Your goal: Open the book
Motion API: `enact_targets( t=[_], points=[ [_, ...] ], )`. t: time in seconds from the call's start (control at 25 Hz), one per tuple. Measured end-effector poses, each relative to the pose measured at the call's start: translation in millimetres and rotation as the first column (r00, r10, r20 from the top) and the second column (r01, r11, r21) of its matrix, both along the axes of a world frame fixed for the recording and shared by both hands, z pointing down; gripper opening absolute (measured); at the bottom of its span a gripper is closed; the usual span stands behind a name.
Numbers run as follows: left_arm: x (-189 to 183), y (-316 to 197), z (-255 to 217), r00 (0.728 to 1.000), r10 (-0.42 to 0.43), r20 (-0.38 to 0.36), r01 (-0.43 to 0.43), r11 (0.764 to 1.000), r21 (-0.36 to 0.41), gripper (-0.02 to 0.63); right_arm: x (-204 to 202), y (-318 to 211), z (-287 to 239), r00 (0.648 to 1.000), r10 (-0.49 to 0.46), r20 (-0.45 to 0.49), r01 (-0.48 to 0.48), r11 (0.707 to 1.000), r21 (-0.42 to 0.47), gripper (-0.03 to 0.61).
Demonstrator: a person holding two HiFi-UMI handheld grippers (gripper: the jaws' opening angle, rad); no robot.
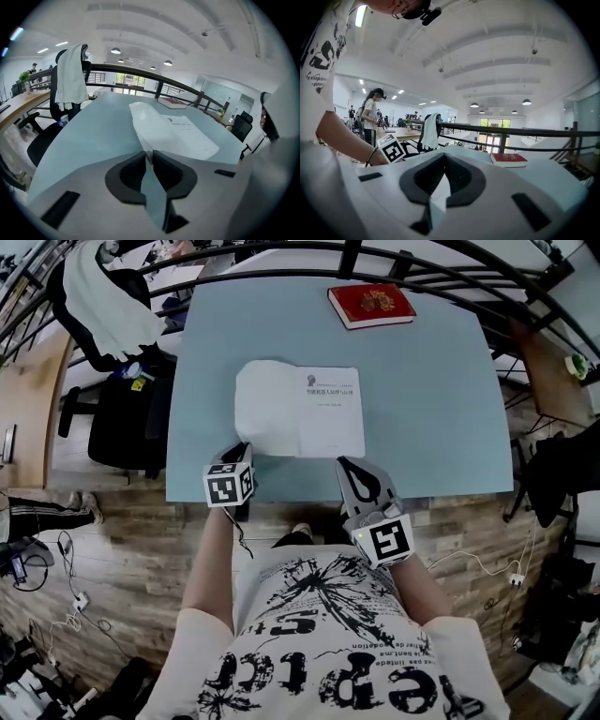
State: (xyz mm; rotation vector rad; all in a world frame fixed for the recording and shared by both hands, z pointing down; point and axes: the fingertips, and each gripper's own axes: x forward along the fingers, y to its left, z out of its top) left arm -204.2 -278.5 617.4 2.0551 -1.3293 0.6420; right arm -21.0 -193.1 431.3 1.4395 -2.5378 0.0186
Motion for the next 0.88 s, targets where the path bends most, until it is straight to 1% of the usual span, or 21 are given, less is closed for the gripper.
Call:
enact_targets(
  t=[0.12, 0.24, 0.28, 0.36, 0.4, 0.52, 0.68, 0.8, 0.88],
  points=[
    [-3.6, 1.5, 16.1, 0.999, 0.011, 0.041, -0.009, 0.999, -0.035, 0.064, 1.6, 2.4, 0.0, 1.000, 0.006, -0.001, -0.006, 1.000, 0.001, 0.012],
    [-9.7, 4.2, 34.0, 0.993, 0.014, 0.118, -0.006, 0.998, -0.067, 0.065, 7.8, 5.0, 0.8, 1.000, 0.023, 0.000, -0.023, 1.000, -0.002, 0.011],
    [-12.5, 6.5, 41.2, 0.989, 0.018, 0.150, -0.006, 0.997, -0.081, 0.025, 10.1, 6.2, 1.8, 1.000, 0.029, -0.002, -0.029, 1.000, -0.006, 0.011],
    [-15.9, 11.3, 52.4, 0.981, 0.023, 0.192, -0.007, 0.996, -0.084, 0.025, 14.9, 9.5, 5.8, 0.999, 0.040, -0.012, -0.040, 0.999, -0.019, 0.011],
    [-16.4, 13.3, 54.0, 0.981, 0.015, 0.192, 0.000, 0.997, -0.075, 0.025, 16.9, 10.8, 7.4, 0.999, 0.044, -0.016, -0.045, 0.999, -0.023, 0.012],
    [-18.5, 18.9, 52.6, 0.988, -0.025, 0.155, 0.036, 0.997, -0.063, 0.026, 18.4, 12.2, 4.5, 0.999, 0.050, -0.005, -0.050, 0.999, -0.008, 0.011],
    [-22.5, 26.3, 42.4, 0.990, -0.038, 0.137, 0.043, 0.998, -0.038, 0.026, 15.0, 17.2, 3.3, 0.999, 0.047, 0.007, -0.047, 0.999, 0.001, 0.012],
    [-23.5, 27.0, 21.5, 0.993, -0.041, 0.111, 0.040, 0.999, 0.013, 0.026, 9.3, 18.9, 0.3, 0.999, 0.046, 0.015, -0.046, 0.999, 0.017, 0.012],
    [-22.2, 25.3, 1.0, 0.995, -0.039, 0.096, 0.033, 0.997, 0.067, 0.025, 5.2, 19.7, -2.8, 0.999, 0.047, 0.014, -0.047, 0.998, 0.029, 0.011]
  ],
)
